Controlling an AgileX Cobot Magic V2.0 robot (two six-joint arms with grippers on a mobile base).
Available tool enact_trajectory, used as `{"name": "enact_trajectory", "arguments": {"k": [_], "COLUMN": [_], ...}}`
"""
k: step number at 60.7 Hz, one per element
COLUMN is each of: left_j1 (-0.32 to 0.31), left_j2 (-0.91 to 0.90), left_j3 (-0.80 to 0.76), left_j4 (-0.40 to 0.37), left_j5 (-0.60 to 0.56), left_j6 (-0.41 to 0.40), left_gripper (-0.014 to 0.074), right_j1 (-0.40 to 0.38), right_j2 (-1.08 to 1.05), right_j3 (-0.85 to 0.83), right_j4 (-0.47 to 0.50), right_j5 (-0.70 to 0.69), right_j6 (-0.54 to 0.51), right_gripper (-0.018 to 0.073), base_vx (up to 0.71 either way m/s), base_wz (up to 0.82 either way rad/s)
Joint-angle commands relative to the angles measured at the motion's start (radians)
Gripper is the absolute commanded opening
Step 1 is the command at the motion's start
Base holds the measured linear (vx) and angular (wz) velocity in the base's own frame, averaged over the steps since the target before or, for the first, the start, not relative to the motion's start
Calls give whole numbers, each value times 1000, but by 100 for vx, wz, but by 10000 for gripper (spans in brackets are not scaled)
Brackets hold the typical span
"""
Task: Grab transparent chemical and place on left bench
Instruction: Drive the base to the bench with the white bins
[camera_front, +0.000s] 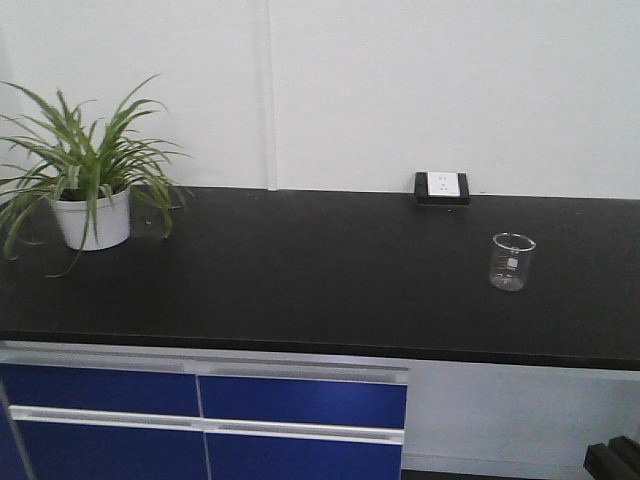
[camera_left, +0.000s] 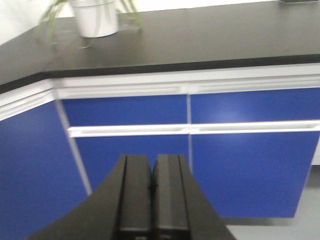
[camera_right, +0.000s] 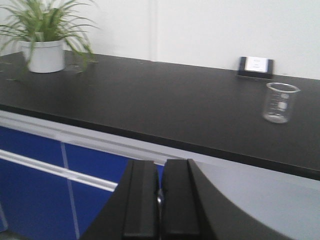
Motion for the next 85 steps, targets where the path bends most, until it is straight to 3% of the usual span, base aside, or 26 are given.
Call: {"name": "enact_trajectory", "arguments": {"k": [1,85], "left_j1": [-2,-2], "left_j2": [-19,-19], "left_j3": [16,16], "left_j4": [-1,-1], "left_j5": [-78,-78], "left_j6": [-8,-8], "left_gripper": [-3,-3], "right_j1": [0,0], "right_j2": [-5,-6], "right_j3": [-28,-28], "right_j4": [0,0], "right_j5": [-83,-83], "right_j6": [-2,-2], "right_gripper": [-4,-4], "base_vx": [-27,-11], "base_wz": [38,84]}}
